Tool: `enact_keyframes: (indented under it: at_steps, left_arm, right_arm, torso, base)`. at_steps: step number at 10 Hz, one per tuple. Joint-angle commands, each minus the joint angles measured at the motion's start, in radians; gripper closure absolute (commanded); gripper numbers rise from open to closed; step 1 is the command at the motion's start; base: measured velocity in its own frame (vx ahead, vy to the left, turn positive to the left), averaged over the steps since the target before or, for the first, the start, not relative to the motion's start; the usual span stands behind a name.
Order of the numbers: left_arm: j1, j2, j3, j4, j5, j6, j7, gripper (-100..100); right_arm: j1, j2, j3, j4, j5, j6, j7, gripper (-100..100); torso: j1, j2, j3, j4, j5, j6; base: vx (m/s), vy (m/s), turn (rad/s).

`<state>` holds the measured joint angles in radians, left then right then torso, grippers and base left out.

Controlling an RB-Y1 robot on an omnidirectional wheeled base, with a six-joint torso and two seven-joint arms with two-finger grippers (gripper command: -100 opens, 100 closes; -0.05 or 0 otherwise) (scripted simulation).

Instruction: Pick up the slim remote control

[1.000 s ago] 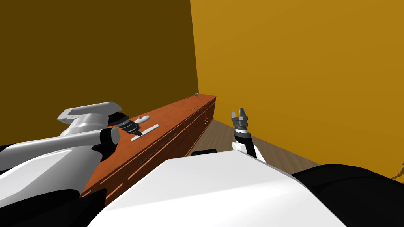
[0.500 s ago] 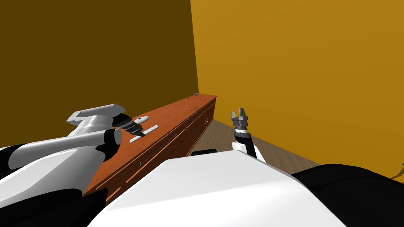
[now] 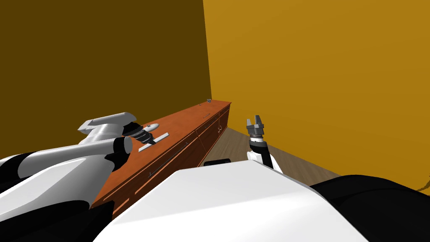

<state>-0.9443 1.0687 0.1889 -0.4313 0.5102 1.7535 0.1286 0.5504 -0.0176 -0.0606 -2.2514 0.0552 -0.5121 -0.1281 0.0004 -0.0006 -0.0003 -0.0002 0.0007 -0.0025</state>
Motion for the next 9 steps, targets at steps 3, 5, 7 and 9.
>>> enact_keyframes:
  at_steps: [3, 5, 7, 9]
  left_arm:
    - [0.000, 0.000, 0.000, 0.000, 0.000, 0.000, 0.000, 100]
    - [0.000, 0.000, 0.000, 0.000, 0.000, 0.000, 0.000, 0]
    - [-0.017, 0.027, -0.004, -0.017, 0.003, 0.043, 0.000, 100]
    - [-0.025, 0.022, -0.009, 0.006, -0.002, 0.024, -0.005, 0]
  right_arm:
    - [0.000, 0.000, 0.000, 0.000, 0.000, 0.000, 0.000, 0]
    - [0.000, 0.000, 0.000, 0.000, 0.000, 0.000, 0.000, 0]
    - [0.000, 0.000, 0.000, 0.000, 0.000, 0.000, 0.000, 0]
    - [0.000, 0.000, 0.000, 0.000, 0.000, 0.000, 0.000, 0]
  torso:
    - [0.000, 0.000, 0.000, 0.000, 0.000, 0.000]
    - [0.000, 0.000, 0.000, 0.000, 0.000, 0.000]
    - [0.000, 0.000, 0.000, 0.000, -0.001, 0.000]
    - [0.000, 0.000, 0.000, 0.000, 0.000, 0.000]
  base:
    - [0.000, 0.000, 0.000]
    - [0.000, 0.000, 0.000]
    - [0.008, -0.001, -0.023]
    - [0.003, 0.001, -0.001]
